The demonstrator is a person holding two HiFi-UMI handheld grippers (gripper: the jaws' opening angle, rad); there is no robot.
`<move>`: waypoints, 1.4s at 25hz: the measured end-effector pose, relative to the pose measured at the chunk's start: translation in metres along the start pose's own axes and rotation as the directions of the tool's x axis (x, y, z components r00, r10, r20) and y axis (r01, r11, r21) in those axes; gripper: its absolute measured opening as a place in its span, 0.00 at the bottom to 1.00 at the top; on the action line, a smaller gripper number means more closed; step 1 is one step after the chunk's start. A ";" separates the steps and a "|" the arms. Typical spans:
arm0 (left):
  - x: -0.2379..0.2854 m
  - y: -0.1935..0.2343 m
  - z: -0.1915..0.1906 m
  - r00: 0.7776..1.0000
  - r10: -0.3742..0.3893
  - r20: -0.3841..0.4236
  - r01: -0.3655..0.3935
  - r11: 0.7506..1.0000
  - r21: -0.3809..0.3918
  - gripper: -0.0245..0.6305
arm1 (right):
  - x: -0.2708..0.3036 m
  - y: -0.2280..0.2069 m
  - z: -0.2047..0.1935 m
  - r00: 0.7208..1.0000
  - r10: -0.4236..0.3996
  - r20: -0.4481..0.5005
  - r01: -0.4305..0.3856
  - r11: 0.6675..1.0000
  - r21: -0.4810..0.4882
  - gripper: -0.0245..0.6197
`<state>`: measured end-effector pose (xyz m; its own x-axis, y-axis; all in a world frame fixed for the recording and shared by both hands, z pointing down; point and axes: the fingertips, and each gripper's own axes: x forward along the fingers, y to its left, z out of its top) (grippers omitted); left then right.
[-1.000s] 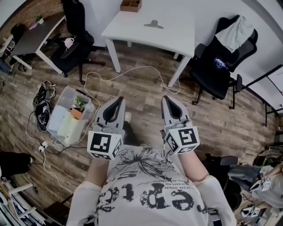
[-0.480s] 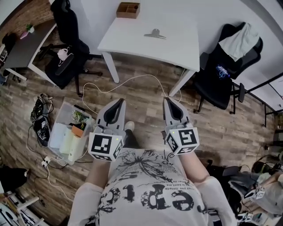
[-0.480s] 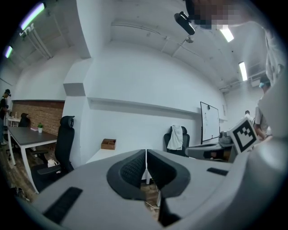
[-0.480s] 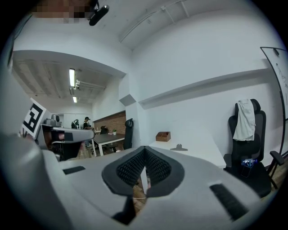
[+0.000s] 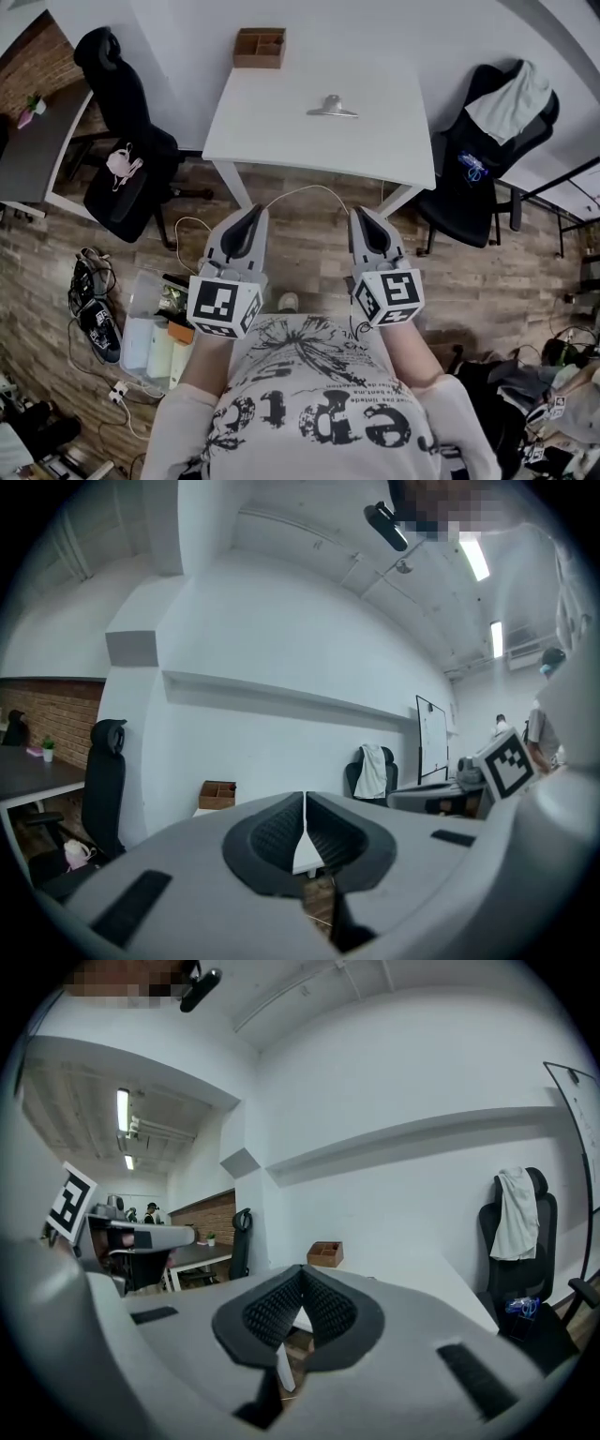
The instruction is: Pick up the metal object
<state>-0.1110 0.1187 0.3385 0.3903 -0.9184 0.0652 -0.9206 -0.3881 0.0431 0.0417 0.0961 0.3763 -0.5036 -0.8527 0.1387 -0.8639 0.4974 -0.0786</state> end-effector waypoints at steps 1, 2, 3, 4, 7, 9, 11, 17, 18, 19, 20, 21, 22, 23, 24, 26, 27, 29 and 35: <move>0.009 0.007 0.000 1.000 -0.011 -0.002 0.011 1.000 -0.001 0.05 | 0.011 -0.002 0.000 1.000 -0.010 -0.004 0.010 1.000 0.002 0.03; 0.016 0.014 0.000 1.000 -0.019 -0.005 0.019 1.000 -0.004 0.05 | 0.022 -0.003 0.000 1.000 -0.016 -0.010 0.017 1.000 0.003 0.03; 0.023 0.022 0.000 1.000 -0.023 -0.008 0.023 1.000 -0.008 0.05 | 0.032 -0.003 0.000 1.000 -0.020 -0.018 0.020 1.000 0.004 0.02; 0.030 0.029 -0.001 1.000 -0.025 -0.013 0.025 1.000 -0.013 0.05 | 0.041 -0.004 -0.002 0.999 -0.020 -0.026 0.020 1.000 0.003 0.03; 0.049 0.045 -0.010 0.999 -0.025 -0.031 0.024 0.999 -0.032 0.05 | 0.067 -0.008 -0.007 0.998 -0.016 -0.053 0.017 1.000 0.005 0.03; 0.063 0.053 -0.017 0.999 -0.020 -0.045 0.018 0.999 -0.039 0.05 | 0.085 -0.017 -0.012 0.998 -0.017 -0.066 0.019 1.000 0.016 0.03; 0.078 0.061 -0.022 0.998 -0.009 -0.056 0.007 0.999 -0.041 0.05 | 0.104 -0.029 -0.015 0.997 -0.017 -0.072 0.019 0.999 0.027 0.03; 0.132 0.093 -0.023 0.997 0.055 -0.060 -0.057 0.998 -0.031 0.05 | 0.162 -0.073 -0.013 0.997 -0.010 -0.071 0.012 0.999 0.040 0.03; 0.145 0.098 -0.020 0.996 0.067 -0.056 -0.069 0.997 -0.030 0.05 | 0.172 -0.084 -0.010 0.997 -0.005 -0.071 0.008 0.999 0.040 0.03; 0.159 0.101 -0.015 0.996 0.076 -0.051 -0.077 0.997 -0.027 0.05 | 0.183 -0.095 -0.006 0.997 -0.003 -0.071 0.006 0.999 0.039 0.02; 0.174 0.103 -0.010 0.996 0.082 -0.047 -0.083 0.996 -0.023 0.05 | 0.194 -0.107 0.000 0.998 -0.001 -0.070 0.004 0.999 0.039 0.03; 0.189 0.105 -0.005 0.995 0.086 -0.044 -0.087 0.996 -0.019 0.05 | 0.206 -0.119 0.005 0.998 0.002 -0.067 0.001 0.999 0.039 0.03; 0.203 0.106 0.000 0.995 0.089 -0.040 -0.090 0.996 -0.014 0.05 | 0.217 -0.129 0.011 0.998 0.007 -0.065 -0.005 0.999 0.039 0.02; 0.217 0.106 0.004 0.995 0.093 -0.036 -0.094 0.996 -0.009 0.05 | 0.227 -0.139 0.015 0.998 0.015 -0.064 -0.013 0.999 0.038 0.03; 0.230 0.107 0.008 0.995 0.099 -0.032 -0.099 0.995 -0.005 0.05 | 0.237 -0.149 0.018 0.998 0.023 -0.063 -0.021 0.999 0.035 0.03; 0.258 0.107 0.013 0.993 0.112 -0.026 -0.112 0.994 0.001 0.05 | 0.256 -0.169 0.022 0.997 0.037 -0.068 -0.035 0.999 0.029 0.02; 0.272 0.108 0.015 0.993 0.117 -0.025 -0.117 0.993 0.002 0.05 | 0.266 -0.179 0.022 0.996 0.042 -0.073 -0.040 0.999 0.029 0.03; 0.296 0.109 0.015 0.992 0.125 -0.026 -0.125 0.992 0.001 0.05 | 0.283 -0.196 0.019 0.994 0.056 -0.090 -0.053 0.998 0.030 0.03; 0.348 0.111 0.007 0.992 0.115 -0.052 -0.115 0.993 -0.007 0.05 | 0.321 -0.233 0.004 0.988 0.062 -0.139 -0.057 0.998 0.038 0.03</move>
<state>-0.0770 -0.2446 0.3595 0.2821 -0.9517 0.1215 -0.9594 -0.2790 0.0421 0.0812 -0.2940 0.4350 -0.5508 -0.7900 0.2693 -0.8333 0.5389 -0.1234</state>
